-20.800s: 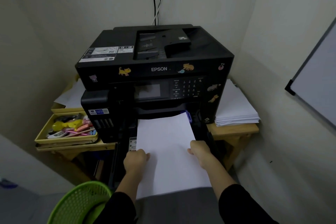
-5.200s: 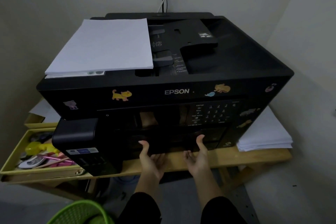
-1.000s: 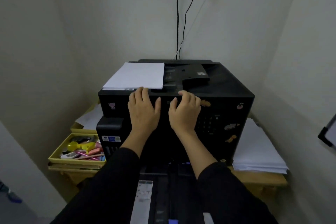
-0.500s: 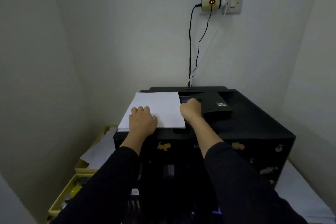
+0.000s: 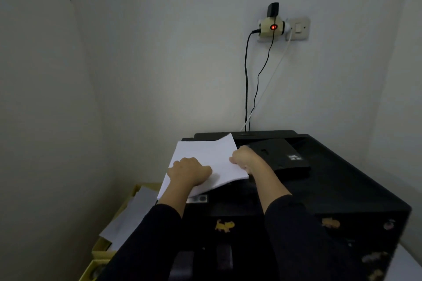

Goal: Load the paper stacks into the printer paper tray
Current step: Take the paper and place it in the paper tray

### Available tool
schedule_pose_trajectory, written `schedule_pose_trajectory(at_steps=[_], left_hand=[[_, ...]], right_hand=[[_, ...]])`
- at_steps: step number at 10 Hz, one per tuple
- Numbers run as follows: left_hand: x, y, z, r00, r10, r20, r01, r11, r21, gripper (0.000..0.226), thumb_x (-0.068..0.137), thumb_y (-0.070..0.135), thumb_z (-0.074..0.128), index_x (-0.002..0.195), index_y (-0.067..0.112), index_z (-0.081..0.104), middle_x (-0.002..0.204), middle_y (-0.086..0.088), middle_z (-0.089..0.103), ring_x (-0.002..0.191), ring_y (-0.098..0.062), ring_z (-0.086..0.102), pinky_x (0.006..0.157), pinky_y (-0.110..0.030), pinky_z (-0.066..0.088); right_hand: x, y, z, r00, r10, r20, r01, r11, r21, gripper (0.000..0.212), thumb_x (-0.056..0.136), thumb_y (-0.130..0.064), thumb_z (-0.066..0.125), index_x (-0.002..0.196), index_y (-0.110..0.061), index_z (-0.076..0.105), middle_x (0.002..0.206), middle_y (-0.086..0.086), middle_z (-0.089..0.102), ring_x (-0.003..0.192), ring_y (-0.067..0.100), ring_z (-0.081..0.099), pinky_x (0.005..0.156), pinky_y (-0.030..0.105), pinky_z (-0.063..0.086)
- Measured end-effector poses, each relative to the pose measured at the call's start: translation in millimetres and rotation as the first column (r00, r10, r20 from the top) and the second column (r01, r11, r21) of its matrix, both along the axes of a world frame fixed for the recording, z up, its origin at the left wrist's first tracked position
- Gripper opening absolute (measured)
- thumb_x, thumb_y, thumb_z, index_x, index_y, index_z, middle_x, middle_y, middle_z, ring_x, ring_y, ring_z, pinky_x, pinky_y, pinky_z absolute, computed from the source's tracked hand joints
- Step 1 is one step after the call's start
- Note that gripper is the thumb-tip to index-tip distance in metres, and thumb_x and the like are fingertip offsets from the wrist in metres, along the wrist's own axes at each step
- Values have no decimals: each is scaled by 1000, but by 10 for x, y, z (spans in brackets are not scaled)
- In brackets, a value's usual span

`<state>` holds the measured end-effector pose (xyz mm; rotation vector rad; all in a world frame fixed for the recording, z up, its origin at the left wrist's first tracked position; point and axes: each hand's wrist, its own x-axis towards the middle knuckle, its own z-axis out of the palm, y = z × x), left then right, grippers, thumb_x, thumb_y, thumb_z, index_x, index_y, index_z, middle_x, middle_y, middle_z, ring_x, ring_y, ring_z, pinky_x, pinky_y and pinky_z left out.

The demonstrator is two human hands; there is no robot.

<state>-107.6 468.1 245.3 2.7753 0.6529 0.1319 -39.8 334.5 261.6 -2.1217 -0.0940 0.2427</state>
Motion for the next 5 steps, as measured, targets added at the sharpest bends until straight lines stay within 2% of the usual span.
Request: schedule_pose_trajectory(at_steps=[1,2,3,4,5], left_hand=[[7,60,133,969,113,220,-73,981,-180,52,87,40,48,122,2,53,126,-16,55,114,-34,51,89,-36,42],[4,226,225,858,392,332,-284,900,-330,58,84,41,55,127,2,50,134,-17,50,123,-35,46,97,-42,40],[103,415,287,898,373,233,-40,596,-802,54,90,35,57,133,3,50,141,-19,48,127,-36,48,103,-42,41],[91,432,346,952,241,189,36,524,-851,48,96,22,54,134,-6,45,140,-24,47,127,-38,49,99,-38,43],[118,379,405,887,289,361,65,696,-715,42,93,12,58,128,-8,50,128,-26,57,117,-39,56,86,-36,47]], right_hand=[[82,-80,25,997,-21,75,13,995,103,33,93,-3,49,121,13,53,128,27,56,107,33,59,68,27,38],[102,-211,93,995,-28,93,9,980,200,31,95,-3,48,122,12,53,127,25,58,97,28,57,67,26,41],[98,-331,137,994,-10,111,-21,962,272,32,97,-6,47,126,8,52,125,22,59,91,23,53,54,24,38],[55,-357,177,993,-13,119,-22,957,289,33,98,-10,47,128,2,51,118,17,61,93,26,56,71,30,46],[49,-325,224,988,-16,156,-33,951,307,33,98,-11,46,129,-1,49,121,13,59,97,27,57,84,35,47]])
